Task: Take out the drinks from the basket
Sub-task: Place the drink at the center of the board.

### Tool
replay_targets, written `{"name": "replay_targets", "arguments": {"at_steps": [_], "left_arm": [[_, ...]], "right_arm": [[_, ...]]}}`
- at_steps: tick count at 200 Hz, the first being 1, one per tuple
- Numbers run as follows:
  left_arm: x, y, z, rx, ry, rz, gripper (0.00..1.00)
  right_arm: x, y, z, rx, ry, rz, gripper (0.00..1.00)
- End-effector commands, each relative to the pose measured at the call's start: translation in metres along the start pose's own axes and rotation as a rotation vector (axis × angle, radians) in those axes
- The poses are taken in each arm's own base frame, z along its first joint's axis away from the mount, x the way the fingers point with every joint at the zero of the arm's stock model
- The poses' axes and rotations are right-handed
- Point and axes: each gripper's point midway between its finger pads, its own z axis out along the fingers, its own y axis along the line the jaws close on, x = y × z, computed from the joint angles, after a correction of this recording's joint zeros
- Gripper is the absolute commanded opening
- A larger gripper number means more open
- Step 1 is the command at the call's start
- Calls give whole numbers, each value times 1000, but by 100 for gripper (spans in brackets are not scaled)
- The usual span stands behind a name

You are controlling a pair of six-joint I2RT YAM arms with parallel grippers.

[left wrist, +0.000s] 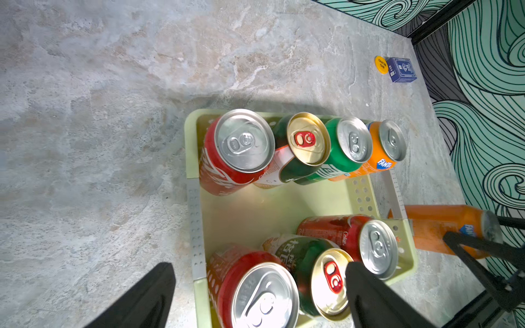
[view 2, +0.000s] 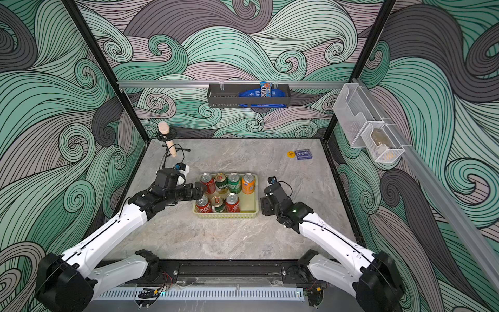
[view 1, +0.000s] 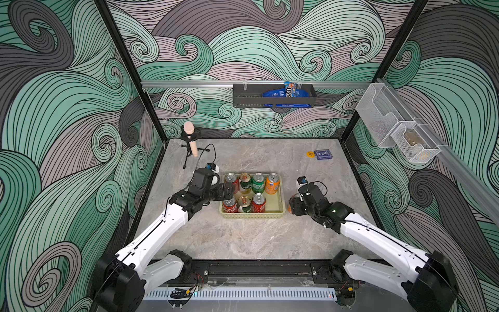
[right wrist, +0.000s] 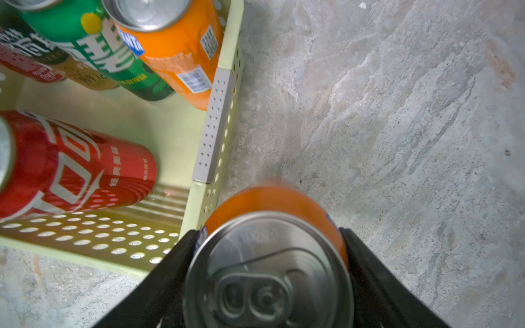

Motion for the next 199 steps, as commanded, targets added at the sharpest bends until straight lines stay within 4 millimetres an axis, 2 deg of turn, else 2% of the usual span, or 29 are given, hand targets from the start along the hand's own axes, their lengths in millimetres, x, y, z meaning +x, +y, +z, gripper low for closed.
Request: {"name": "replay_targets", "arguments": {"at_steps": [1, 85, 113, 160, 199], "left_arm": [[-13, -4, -9, 5, -63, 9, 97], [-19, 0, -17, -20, -101, 15, 99], [-20, 1, -17, -26, -103, 18, 99], [-20, 1, -16, -32, -103, 21, 99], [-18, 2, -15, -29, -98, 20, 99]], "right_arm": [[-18, 12, -3, -53, -81, 53, 53], [-2, 18, 12, -51, -45, 65, 55], [0, 18, 15, -45, -38, 61, 60], [-1, 16, 14, -39, -42, 66, 76], [-7, 24, 9, -79, -50, 77, 80]]}}
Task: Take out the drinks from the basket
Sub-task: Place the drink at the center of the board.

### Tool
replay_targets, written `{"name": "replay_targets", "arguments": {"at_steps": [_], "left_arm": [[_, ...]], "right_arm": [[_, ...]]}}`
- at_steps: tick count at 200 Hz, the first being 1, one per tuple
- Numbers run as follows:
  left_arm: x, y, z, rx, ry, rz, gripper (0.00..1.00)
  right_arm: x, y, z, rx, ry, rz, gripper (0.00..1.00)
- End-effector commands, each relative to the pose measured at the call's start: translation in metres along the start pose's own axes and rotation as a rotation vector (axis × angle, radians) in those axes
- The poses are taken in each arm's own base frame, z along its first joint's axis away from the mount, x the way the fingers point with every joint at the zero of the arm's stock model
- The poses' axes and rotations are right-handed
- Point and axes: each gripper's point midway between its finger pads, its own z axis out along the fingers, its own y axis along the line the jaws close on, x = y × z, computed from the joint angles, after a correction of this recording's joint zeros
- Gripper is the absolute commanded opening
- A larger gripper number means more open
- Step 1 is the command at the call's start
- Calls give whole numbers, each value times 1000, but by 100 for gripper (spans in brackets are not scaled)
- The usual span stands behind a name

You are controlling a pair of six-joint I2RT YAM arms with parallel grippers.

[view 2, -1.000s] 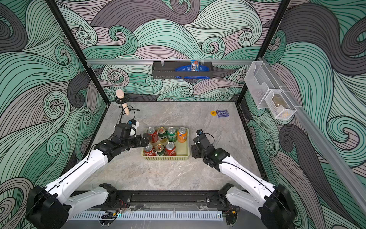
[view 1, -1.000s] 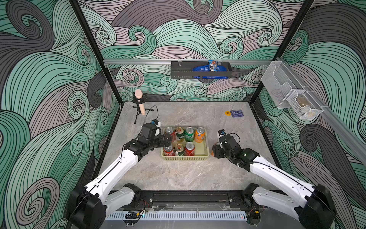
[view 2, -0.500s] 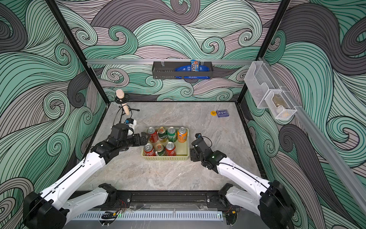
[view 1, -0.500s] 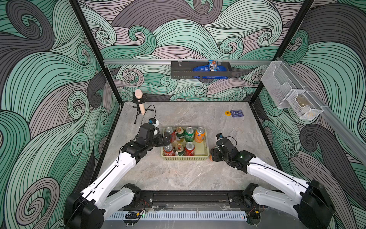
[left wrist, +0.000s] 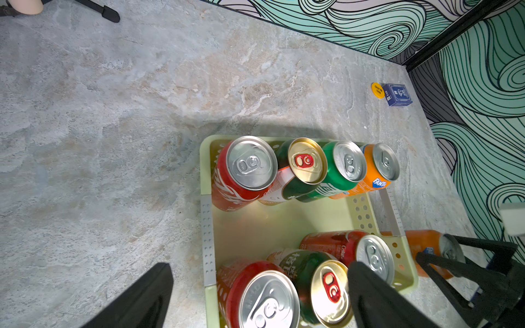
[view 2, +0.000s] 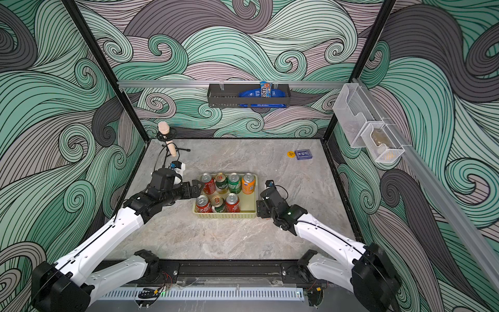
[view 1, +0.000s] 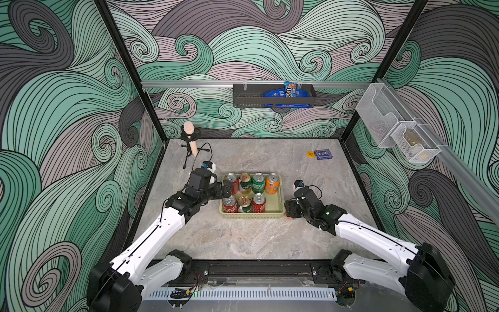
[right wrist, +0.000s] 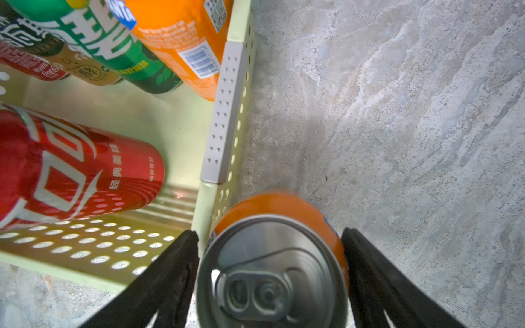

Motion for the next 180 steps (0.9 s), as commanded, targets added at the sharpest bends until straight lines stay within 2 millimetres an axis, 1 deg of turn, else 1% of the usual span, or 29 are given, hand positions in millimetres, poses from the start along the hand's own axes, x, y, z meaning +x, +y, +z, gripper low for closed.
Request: {"name": "replay_targets", "arguments": {"at_steps": [1, 25, 53, 83, 104, 125, 154, 180], "left_arm": [[-4, -3, -2, 7, -19, 15, 99], [-3, -3, -2, 12, -15, 12, 99], [-6, -5, -6, 22, -34, 9, 99], [-6, -6, -7, 27, -35, 6, 99], [-7, -6, -9, 29, -40, 1, 99], [-11, -9, -14, 44, -61, -2, 99], [-15, -9, -19, 45, -85, -1, 99], [-16, -6, -19, 34, -92, -1, 99]], "right_arm": [[-16, 10, -8, -44, -49, 25, 80], [-22, 15, -12, -66, -61, 38, 82], [-30, 21, -20, -106, -80, 53, 83], [-36, 22, -27, -117, -108, 59, 86], [-43, 20, -34, -116, -141, 57, 88], [-56, 18, -44, -119, -185, 56, 90], [-80, 19, -58, -135, -240, 41, 92], [-100, 21, -64, -146, -261, 20, 94]]}}
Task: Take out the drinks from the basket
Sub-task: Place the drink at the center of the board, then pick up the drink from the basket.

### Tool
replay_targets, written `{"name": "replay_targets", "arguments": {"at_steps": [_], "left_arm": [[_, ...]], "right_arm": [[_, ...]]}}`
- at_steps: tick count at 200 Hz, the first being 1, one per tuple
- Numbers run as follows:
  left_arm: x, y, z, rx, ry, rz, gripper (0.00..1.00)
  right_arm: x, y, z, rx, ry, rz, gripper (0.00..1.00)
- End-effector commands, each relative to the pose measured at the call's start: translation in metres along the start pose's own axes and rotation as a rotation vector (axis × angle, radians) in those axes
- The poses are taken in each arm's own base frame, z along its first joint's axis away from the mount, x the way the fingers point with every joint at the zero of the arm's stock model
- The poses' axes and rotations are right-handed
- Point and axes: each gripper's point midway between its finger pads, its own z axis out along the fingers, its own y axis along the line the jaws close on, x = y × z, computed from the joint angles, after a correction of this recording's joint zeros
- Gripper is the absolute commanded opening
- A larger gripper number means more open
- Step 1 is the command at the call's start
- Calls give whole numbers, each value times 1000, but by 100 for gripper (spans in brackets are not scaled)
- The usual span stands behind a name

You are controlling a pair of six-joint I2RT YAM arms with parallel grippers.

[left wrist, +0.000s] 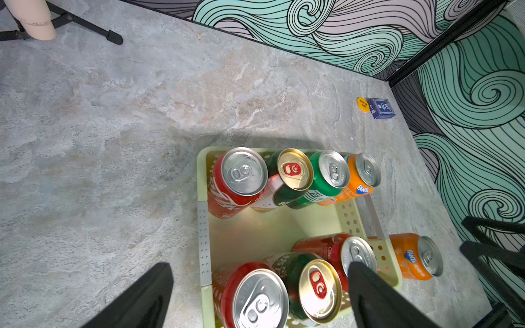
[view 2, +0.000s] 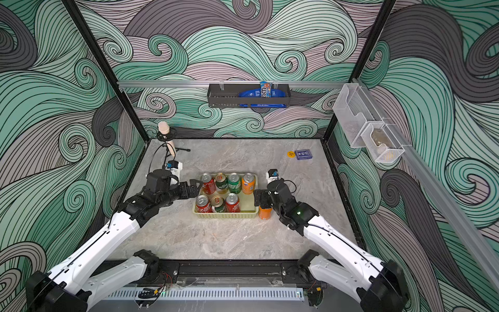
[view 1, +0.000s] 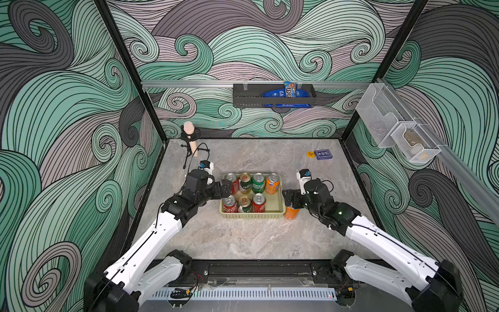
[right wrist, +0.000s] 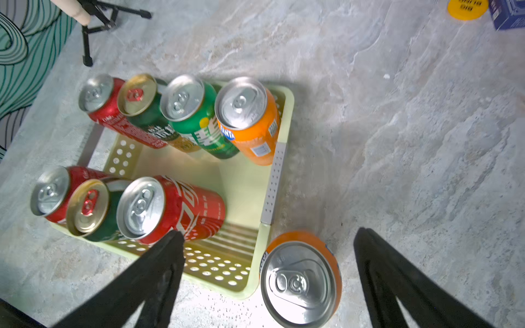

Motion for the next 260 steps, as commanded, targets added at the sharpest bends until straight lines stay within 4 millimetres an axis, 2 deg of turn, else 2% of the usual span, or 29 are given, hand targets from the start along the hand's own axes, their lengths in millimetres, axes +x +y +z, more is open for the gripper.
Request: {"name": "replay_targets", "arguments": {"at_steps": [1, 27, 70, 101, 140, 220, 260], "left_arm": [[-6, -1, -2, 3, -29, 3, 99], [-9, 0, 0, 8, -36, -3, 99], [-15, -5, 10, 39, -40, -29, 99], [-15, 0, 16, 21, -34, -25, 99], [-9, 7, 22, 10, -16, -36, 99], [-11, 10, 24, 13, -14, -48, 99], [-10, 10, 26, 26, -7, -53, 99]], "right_arm": [[-26, 7, -5, -27, -44, -33, 94], [-36, 14, 6, -54, -14, -48, 94], [-40, 35, 30, -117, 61, -64, 92], [-40, 32, 46, -86, 89, -120, 92], [-36, 19, 67, -41, 146, -147, 92], [-28, 27, 93, -76, 213, -186, 92], [-21, 24, 104, -61, 246, -214, 92]]}}
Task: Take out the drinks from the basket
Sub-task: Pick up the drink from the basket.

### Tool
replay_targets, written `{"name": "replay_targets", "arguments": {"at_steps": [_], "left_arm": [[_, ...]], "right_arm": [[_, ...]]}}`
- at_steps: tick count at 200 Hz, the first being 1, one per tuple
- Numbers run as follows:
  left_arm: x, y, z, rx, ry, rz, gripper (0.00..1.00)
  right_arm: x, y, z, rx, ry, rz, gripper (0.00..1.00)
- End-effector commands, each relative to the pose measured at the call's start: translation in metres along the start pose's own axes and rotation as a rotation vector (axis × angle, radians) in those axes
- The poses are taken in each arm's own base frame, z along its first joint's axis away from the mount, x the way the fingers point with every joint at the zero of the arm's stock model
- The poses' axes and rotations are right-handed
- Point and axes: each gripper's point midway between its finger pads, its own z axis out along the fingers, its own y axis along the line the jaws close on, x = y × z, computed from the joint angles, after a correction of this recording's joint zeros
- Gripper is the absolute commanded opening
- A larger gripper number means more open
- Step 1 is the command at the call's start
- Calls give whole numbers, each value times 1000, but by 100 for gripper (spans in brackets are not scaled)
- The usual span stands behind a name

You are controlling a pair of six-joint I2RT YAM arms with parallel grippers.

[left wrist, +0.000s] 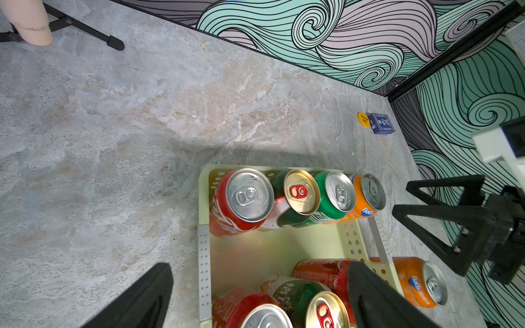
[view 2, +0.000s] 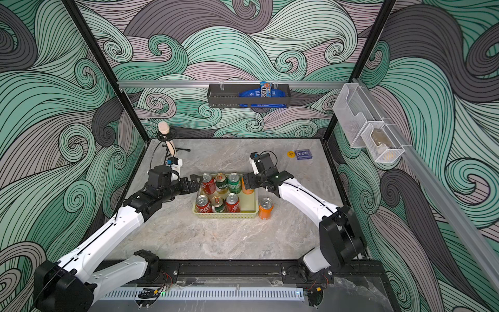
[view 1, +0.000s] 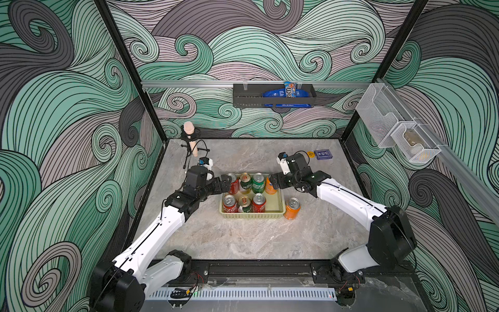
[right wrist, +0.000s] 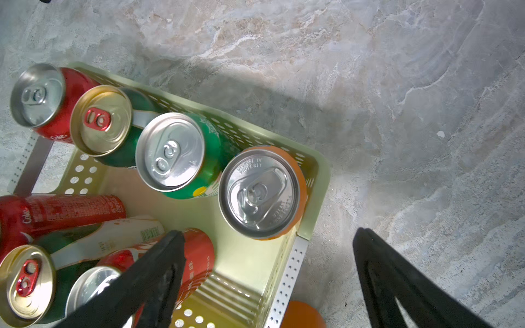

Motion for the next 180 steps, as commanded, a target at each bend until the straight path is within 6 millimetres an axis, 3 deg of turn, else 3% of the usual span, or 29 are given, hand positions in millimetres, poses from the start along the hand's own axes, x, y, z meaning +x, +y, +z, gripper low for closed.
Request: {"name": "replay_targets", "arguments": {"at_steps": [1, 180], "left_arm": [[1, 0, 4, 16, 5, -7, 99], [0, -1, 6, 68, 9, -15, 99]], "right_arm": [[-2, 2, 6, -7, 15, -29, 92], [11, 6, 46, -2, 105, -57, 89]]}}
